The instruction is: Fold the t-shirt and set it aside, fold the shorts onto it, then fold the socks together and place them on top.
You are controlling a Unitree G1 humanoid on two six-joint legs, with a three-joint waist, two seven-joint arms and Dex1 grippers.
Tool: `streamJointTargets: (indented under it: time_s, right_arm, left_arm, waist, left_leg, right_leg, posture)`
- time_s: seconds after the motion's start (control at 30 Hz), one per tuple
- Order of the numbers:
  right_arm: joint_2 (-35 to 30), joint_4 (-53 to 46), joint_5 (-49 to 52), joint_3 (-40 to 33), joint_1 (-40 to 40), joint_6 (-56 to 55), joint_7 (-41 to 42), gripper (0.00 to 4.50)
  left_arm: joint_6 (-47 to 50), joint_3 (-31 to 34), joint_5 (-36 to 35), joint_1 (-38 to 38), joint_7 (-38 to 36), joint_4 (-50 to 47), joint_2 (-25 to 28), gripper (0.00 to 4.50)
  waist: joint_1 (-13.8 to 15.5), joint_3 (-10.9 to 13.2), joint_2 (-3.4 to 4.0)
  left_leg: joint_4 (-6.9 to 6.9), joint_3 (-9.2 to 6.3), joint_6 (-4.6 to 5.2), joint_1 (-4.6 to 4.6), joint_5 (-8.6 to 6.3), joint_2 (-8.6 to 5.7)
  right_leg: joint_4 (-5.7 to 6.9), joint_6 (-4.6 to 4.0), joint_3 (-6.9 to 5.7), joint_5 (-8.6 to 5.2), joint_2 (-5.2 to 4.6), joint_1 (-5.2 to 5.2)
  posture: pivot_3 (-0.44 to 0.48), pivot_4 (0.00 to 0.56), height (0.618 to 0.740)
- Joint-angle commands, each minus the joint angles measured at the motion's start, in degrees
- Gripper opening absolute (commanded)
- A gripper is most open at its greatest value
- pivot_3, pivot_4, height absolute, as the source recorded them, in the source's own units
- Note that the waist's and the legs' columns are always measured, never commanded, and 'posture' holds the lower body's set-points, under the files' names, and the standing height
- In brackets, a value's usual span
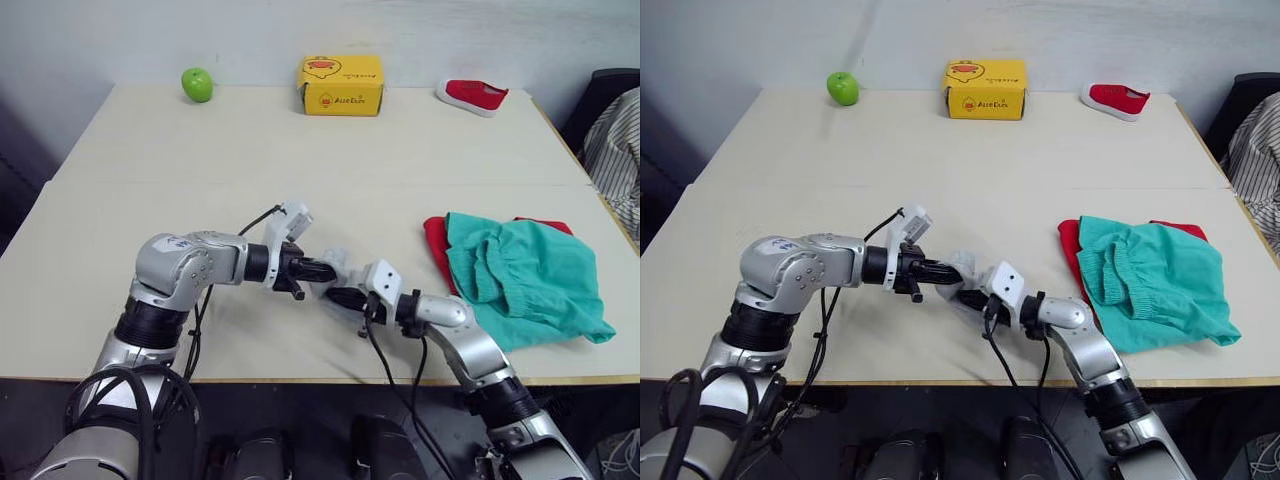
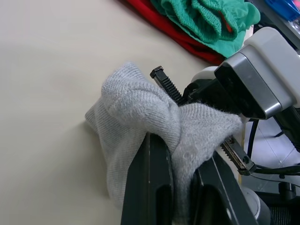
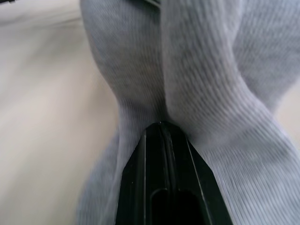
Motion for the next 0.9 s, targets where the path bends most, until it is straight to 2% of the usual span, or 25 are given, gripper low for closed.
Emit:
streamJointTargets:
  time_s: [0.03,0.2,0.3,0.47,0.57,0.7,0.9]
  right_arm:
    - [-0.64,0.93,-1.31,-0.59,2.62,1.27,-1.91,0.0]
    - [-0.5,-0.19,-1.69,-0.68,4.18,1.14,-3.77,0.0]
    - [-4.0,-6.51,-3.43,0.15,5.72,3.14,-3.34,0.0]
    - [-6.27,-16.62,-0.03,-2.52,9.67,11.47,-4.82,0.0]
    - [-8.56,-19.98,0.91,-4.68,13.48,13.8,-5.13,0.0]
    - [-10.79,-23.4,3.61,-9.18,18.57,16.02,-5.65,0.0]
    - [-12.88,-23.31,5.1,-14.39,21.52,15.89,-6.36,0.0]
  left_arm:
    - [-5.27,-2.85,2.63,-2.54,-2.35,2.76,-2.99,0.01]
    - [-10.46,-6.19,5.96,-3.29,-5.77,6.3,-6.01,0.01]
    - [-12.93,-7.18,7.59,-2.19,-7.1,7.55,-7.01,0.01]
    - [-17.73,-8.15,10.45,-0.55,-8.95,9.48,-8.12,0.01]
    - [-23.61,-10.28,14.1,-0.08,-10.71,10.58,-7.84,0.95]
    - [-27.54,-9.85,14.94,0.44,-13.29,11.81,-8.82,2.2]
    - [-33.47,-10.0,16.05,2.65,-19.27,11.1,-7.76,4.11]
  waist:
    - [0.21,0.0,0.0]
    - [0.56,0.0,-0.01]
    - [1.07,0.01,0.0]
    - [1.44,0.01,0.0]
    - [1.52,0.02,0.0]
    - [1.57,0.02,-0.01]
    - [1.53,0.03,-0.02]
  left_leg:
    - [0.0,0.0,0.0,0.0,0.0,0.0]
    - [0.04,0.02,0.06,0.0,-0.01,-0.02]
    - [0.05,0.02,0.07,-0.01,-0.01,-0.01]
    - [0.07,0.0,0.16,-0.04,-0.07,-0.03]
    - [0.06,-0.01,0.21,-0.06,-0.1,-0.03]
    - [0.07,-0.01,0.28,-0.07,-0.14,-0.02]
    - [0.08,0.0,0.37,-0.08,-0.19,-0.02]
  right_leg:
    - [-0.01,0.0,-0.02,0.0,0.0,0.0]
    - [-0.06,0.01,-0.08,0.01,-0.03,0.01]
    - [-0.06,0.01,-0.09,0.0,-0.03,-0.01]
    - [-0.1,0.01,-0.1,0.0,-0.11,-0.01]
    - [-0.14,0.01,-0.15,0.0,-0.1,-0.01]
    - [-0.2,0.01,-0.17,0.0,-0.11,0.0]
    - [-0.23,0.03,-0.18,0.01,-0.13,0.01]
  posture:
    - [0.0,0.15,0.74]
    - [0.0,0.15,0.74]
    - [0.0,0.15,0.74]
    - [0.0,0.15,0.74]
    - [0.0,0.15,0.74]
    - [0.0,0.15,0.74]
    - [0.0,0.15,0.74]
